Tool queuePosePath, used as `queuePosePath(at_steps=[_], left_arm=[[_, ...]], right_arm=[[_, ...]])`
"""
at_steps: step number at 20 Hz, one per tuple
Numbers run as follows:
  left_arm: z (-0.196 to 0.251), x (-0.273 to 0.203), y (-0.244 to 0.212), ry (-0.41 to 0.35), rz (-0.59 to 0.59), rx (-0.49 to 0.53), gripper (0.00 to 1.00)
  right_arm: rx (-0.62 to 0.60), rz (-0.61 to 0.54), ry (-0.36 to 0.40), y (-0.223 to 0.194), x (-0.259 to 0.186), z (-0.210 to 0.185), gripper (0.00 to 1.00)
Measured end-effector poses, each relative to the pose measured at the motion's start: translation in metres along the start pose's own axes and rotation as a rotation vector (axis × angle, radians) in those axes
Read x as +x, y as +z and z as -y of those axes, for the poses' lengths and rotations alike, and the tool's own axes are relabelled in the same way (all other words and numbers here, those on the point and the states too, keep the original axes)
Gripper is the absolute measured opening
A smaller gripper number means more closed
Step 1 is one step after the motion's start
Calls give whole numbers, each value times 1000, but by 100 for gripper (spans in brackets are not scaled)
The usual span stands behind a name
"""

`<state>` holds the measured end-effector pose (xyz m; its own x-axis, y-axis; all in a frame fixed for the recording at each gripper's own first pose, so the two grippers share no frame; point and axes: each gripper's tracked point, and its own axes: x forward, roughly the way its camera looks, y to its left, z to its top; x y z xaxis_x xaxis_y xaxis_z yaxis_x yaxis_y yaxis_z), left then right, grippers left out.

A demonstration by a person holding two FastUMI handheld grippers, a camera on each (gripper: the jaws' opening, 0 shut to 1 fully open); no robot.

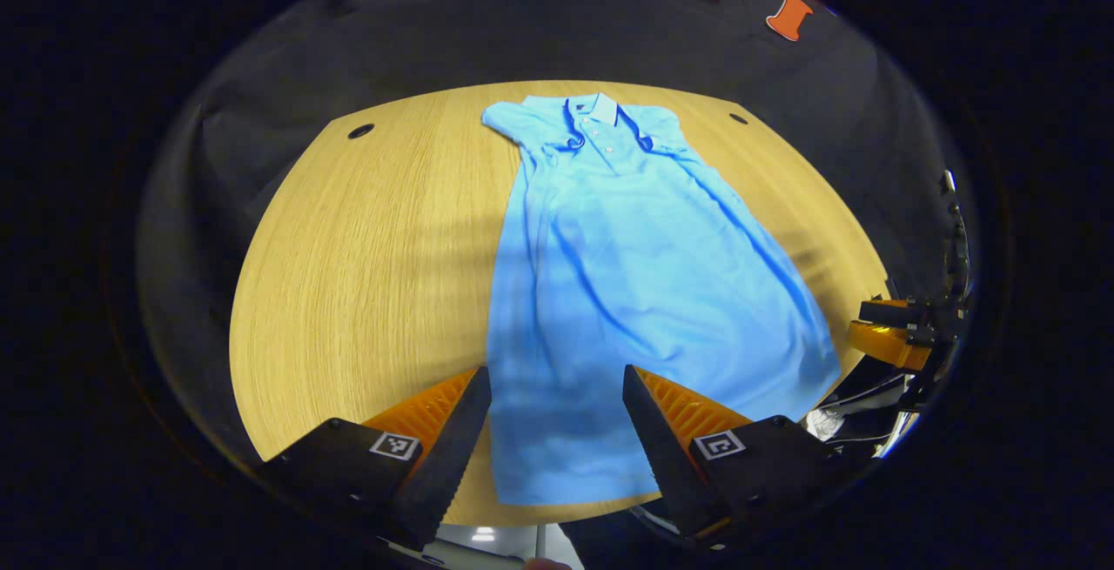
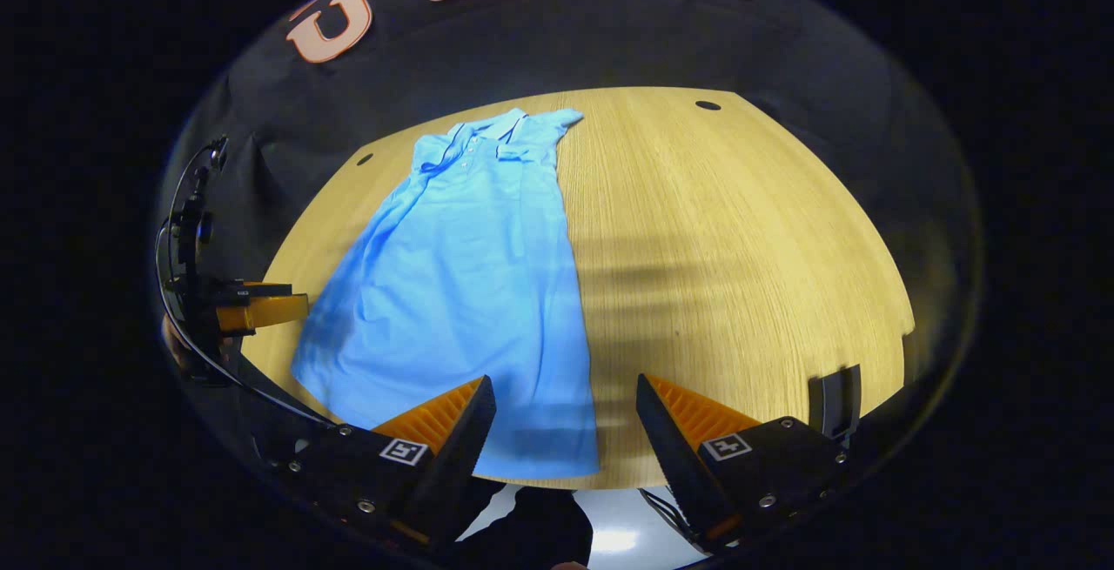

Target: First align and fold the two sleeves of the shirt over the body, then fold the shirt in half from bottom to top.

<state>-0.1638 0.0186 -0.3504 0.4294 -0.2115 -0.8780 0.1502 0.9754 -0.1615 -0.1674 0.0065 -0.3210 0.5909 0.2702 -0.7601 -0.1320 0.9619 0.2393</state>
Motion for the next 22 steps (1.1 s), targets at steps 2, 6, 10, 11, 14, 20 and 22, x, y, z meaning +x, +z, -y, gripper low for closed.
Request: queuePosePath(at_steps=[2,6,10,11,14,20,22], left_arm=[[0,2,-23,12,-16,-9,99],[-9,0,-53,59,-24,3,98],[-21,5,-77,99,-41,-15,99],[-21,4,-77,100,-27,-28,99],[-19,5,-78,103,0,-41,99],[-7,9,-71,80,8,-24,87],[6,12,-69,67,12,-21,58]], right_arm=[[-59,-12,-14,-12,4,-3,98],[-78,-51,-37,-38,11,-10,98],[-77,-74,-61,-52,16,-6,98],[-79,-63,-67,-50,15,-5,98],[-92,-56,-85,-49,18,0,95],[-119,-38,-84,-41,24,-8,60],[-106,-37,-77,-38,27,-11,40]])
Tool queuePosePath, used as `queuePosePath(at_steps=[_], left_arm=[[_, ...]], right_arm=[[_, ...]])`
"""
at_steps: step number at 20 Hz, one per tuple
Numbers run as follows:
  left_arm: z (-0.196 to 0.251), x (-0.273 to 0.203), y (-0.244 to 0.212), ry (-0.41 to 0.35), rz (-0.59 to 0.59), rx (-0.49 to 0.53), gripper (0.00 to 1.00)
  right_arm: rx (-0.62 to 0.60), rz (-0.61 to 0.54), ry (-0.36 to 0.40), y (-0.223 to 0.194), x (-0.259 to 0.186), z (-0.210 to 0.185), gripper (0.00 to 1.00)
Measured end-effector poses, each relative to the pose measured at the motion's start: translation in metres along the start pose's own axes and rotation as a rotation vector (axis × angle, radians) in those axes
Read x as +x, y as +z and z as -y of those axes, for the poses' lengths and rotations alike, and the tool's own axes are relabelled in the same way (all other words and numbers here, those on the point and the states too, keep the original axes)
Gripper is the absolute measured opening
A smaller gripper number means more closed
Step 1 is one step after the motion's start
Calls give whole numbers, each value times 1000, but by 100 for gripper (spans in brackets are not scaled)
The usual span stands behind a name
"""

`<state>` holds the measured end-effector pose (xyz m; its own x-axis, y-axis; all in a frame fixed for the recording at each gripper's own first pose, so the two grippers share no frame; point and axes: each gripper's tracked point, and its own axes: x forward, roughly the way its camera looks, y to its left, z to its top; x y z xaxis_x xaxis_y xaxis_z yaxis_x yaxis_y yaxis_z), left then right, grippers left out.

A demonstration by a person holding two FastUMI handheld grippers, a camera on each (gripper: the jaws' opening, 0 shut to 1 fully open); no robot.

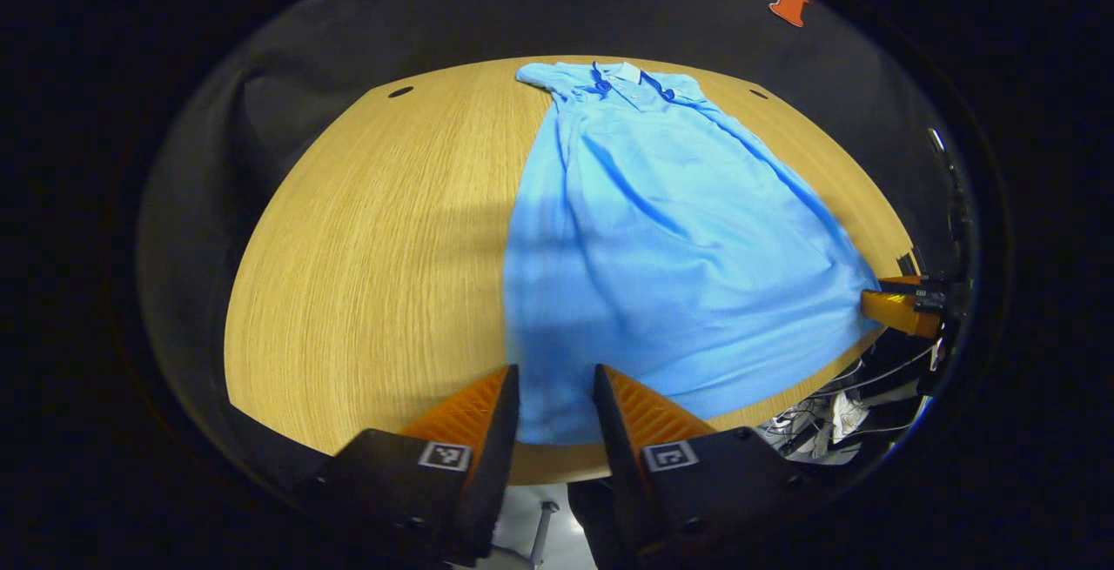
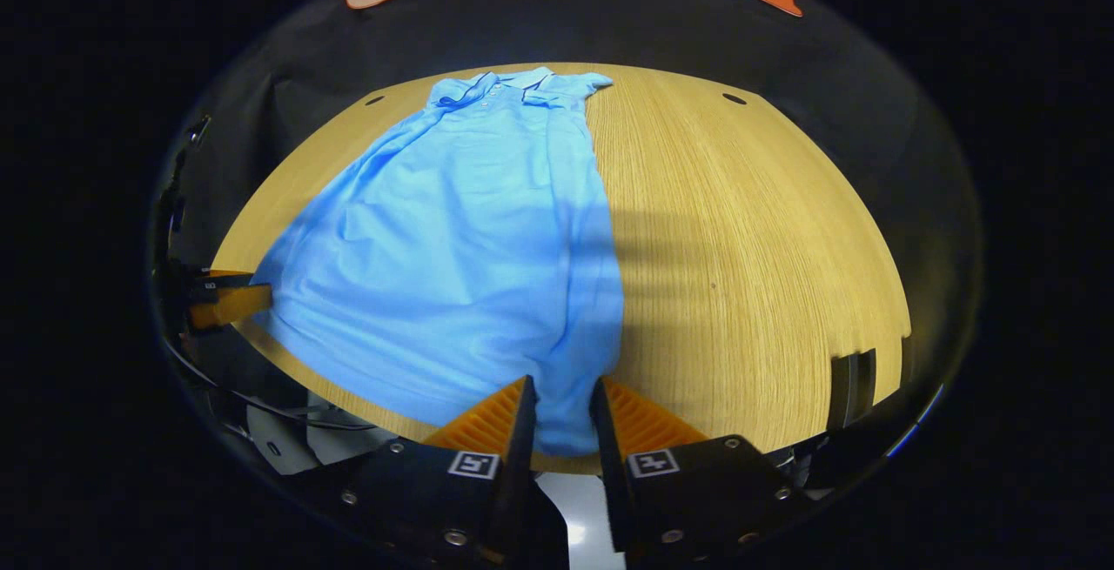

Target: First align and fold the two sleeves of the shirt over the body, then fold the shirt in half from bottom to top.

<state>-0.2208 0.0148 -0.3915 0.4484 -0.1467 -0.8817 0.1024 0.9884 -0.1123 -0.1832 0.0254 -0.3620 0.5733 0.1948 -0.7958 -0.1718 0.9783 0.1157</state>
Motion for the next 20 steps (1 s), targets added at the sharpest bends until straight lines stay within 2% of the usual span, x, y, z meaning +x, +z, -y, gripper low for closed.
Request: queuePosePath(at_steps=[1,2,3,4,6,8,14,20], left_arm=[[3,0,1,3,2,-7,31],[4,1,0,13,-4,-17,19],[8,1,1,3,-10,-23,13],[13,0,1,-10,-21,-33,13],[10,2,7,-1,-8,-51,9],[11,-1,12,-8,-5,-51,5],[1,-10,75,-15,83,13,5],[-18,-13,175,-34,178,17,5]], right_arm=[[26,-3,5,3,1,-1,32],[65,-11,18,2,2,-3,16],[113,-17,50,5,3,-8,11],[163,-24,84,6,3,-14,5],[219,-41,154,7,5,-24,2],[245,-28,194,17,5,-32,1],[183,93,240,78,-9,-46,1],[257,213,270,157,-16,-41,1]])
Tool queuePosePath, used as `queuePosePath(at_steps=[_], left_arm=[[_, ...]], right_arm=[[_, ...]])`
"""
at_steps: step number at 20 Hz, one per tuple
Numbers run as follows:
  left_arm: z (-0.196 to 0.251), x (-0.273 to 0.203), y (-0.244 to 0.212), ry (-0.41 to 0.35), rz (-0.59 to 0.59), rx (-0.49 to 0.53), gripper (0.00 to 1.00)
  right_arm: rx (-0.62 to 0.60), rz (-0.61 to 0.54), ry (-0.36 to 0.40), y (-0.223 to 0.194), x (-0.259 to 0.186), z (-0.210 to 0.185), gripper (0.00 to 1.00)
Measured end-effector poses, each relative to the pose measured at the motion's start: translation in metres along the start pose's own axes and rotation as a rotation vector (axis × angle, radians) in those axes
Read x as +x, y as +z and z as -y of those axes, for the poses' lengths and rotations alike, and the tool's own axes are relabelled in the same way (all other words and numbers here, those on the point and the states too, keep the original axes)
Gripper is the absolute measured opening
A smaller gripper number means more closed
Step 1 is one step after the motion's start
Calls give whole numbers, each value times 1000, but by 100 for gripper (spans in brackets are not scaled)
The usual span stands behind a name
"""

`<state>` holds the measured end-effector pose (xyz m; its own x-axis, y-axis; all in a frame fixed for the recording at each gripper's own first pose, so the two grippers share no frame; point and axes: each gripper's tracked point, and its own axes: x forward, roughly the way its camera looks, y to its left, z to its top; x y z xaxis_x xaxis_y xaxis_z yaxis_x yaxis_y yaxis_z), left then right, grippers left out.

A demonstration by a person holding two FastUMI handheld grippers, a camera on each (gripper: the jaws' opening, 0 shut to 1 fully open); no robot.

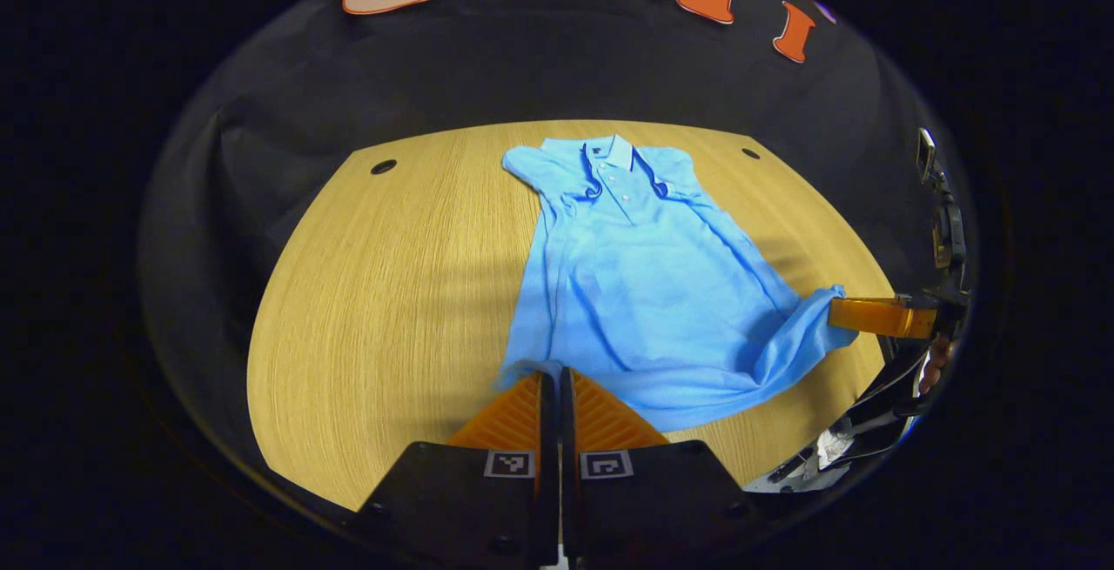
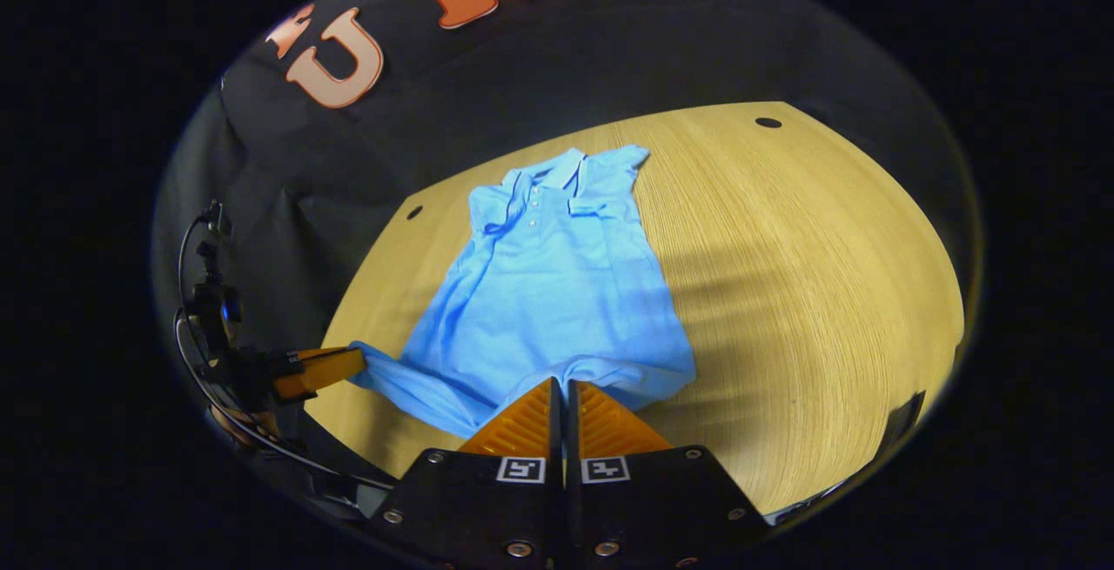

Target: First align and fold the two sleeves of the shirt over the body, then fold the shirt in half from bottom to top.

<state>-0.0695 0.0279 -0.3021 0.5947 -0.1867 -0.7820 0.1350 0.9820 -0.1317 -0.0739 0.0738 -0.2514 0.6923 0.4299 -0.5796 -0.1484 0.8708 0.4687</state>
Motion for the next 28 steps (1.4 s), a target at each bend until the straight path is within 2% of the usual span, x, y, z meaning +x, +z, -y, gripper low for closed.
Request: queuePosePath(at_steps=[3,6,9,12,17,20,24,28], left_arm=[[-10,11,43,-8,37,5,5],[-17,24,80,-15,76,19,5],[-24,53,112,-24,97,36,6],[-37,81,144,-13,110,45,5],[-58,128,197,-15,135,58,5],[-69,161,234,-19,154,45,5],[-81,195,275,-19,162,29,5],[-86,212,303,-13,193,65,6]], right_arm=[[34,38,2,33,9,-1,1],[17,79,13,68,23,3,1],[35,105,13,101,41,8,1],[18,138,-29,138,62,24,1],[19,172,-47,201,106,33,1],[-8,186,-56,236,134,33,1],[-99,157,-118,263,169,39,1],[-150,148,-159,295,194,45,1]])
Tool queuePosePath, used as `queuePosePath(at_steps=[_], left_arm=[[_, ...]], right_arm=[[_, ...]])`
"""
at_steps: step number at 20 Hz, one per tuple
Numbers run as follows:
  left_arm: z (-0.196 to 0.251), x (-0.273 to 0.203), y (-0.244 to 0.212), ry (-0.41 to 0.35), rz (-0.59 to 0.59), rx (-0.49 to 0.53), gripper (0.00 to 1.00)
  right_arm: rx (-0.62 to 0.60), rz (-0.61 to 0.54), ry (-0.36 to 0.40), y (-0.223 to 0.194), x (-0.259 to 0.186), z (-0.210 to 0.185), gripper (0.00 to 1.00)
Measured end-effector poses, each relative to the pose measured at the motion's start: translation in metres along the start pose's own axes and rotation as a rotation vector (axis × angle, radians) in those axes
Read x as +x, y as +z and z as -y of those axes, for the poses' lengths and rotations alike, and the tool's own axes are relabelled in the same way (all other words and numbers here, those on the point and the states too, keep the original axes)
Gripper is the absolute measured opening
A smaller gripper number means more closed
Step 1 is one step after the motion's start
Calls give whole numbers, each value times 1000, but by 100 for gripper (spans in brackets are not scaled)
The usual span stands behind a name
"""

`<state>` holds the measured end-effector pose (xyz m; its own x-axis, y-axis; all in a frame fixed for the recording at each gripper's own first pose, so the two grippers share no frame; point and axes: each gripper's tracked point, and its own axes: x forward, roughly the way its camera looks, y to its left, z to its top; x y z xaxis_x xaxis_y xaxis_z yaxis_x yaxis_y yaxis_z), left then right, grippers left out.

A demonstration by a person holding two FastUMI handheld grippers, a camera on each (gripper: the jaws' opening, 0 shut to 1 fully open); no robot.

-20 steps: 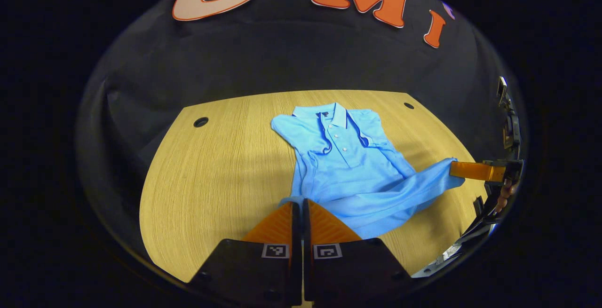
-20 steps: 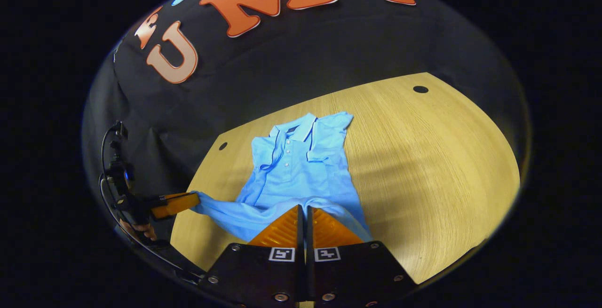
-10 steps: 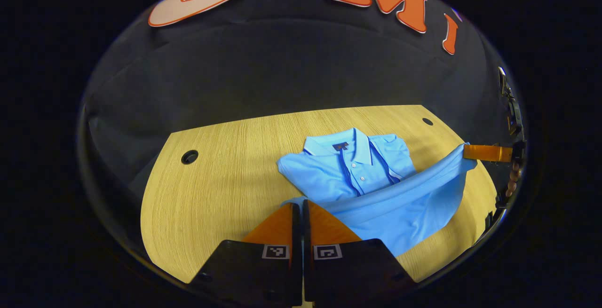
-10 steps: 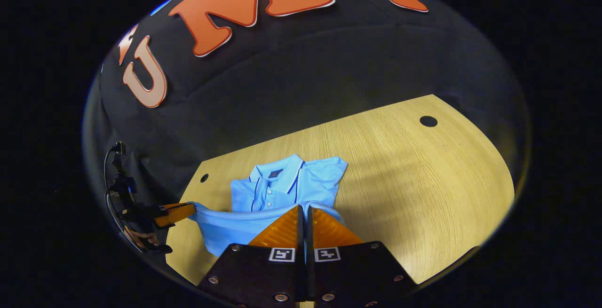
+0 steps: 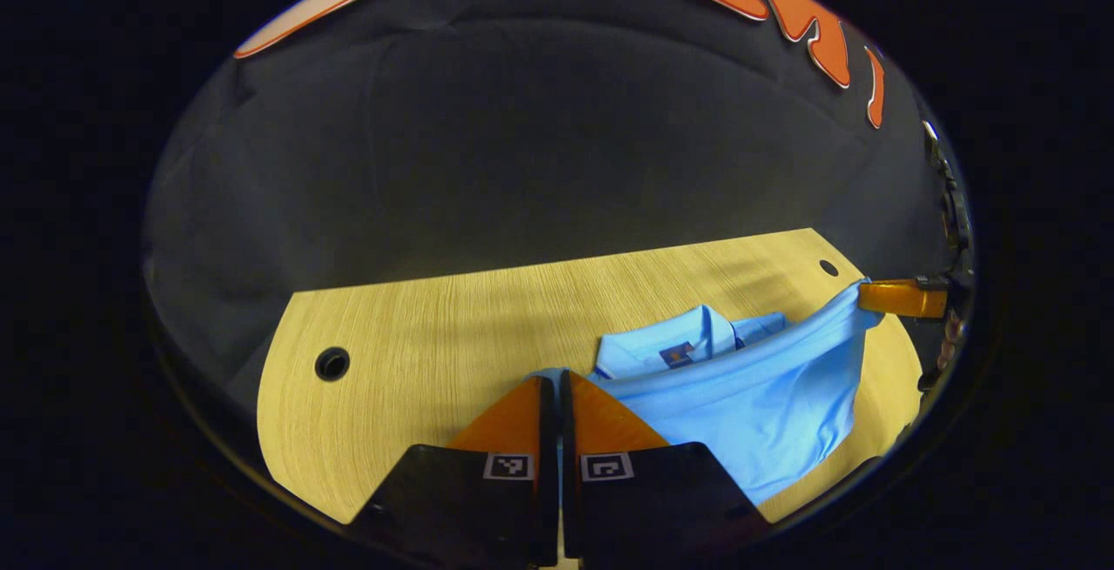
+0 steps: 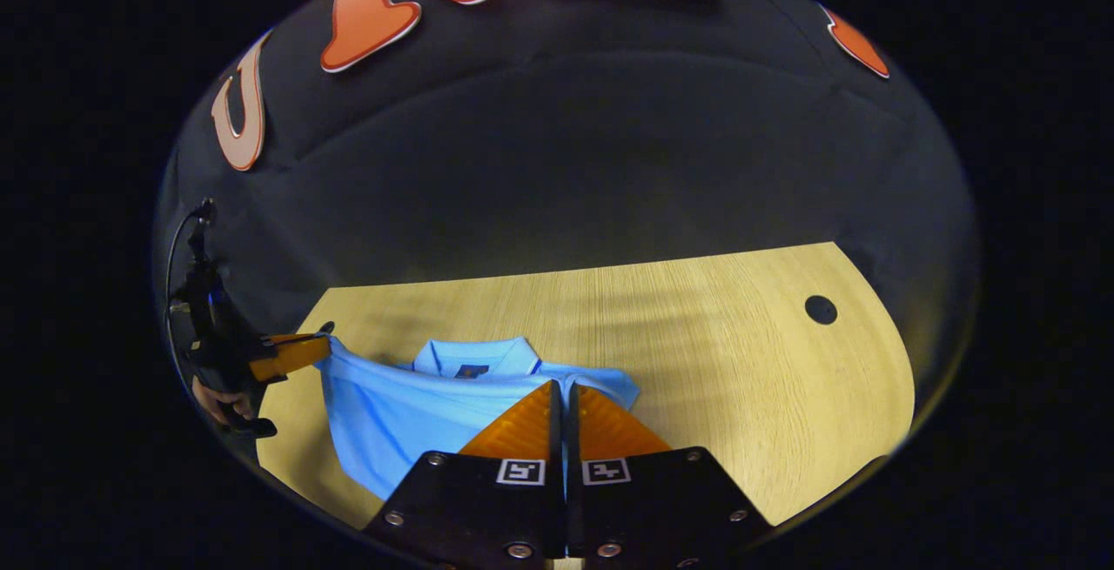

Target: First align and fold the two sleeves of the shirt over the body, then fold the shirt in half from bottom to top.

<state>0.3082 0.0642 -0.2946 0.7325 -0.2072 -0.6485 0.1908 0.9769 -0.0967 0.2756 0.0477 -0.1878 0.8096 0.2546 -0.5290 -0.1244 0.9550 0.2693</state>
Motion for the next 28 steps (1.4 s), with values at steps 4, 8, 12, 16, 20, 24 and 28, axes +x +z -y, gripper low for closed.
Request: queuePosePath(at_steps=[4,8,12,16,20,24,28], left_arm=[[-4,5,3,36,-26,46,20],[2,-25,13,18,15,8,68],[8,-79,22,57,62,6,88],[34,-143,27,75,127,-10,97],[61,-207,25,107,195,-16,97],[90,-265,15,97,263,-55,97],[112,-320,5,141,350,-45,96]], right_arm=[[-2,-70,-95,-9,17,20,22],[-24,-21,-105,2,-3,21,79],[-36,43,-84,12,-50,17,98],[-87,100,-86,11,-106,17,98],[-149,161,-76,3,-160,11,98],[-163,265,-46,9,-217,4,98],[-160,355,-15,4,-269,-2,97]])
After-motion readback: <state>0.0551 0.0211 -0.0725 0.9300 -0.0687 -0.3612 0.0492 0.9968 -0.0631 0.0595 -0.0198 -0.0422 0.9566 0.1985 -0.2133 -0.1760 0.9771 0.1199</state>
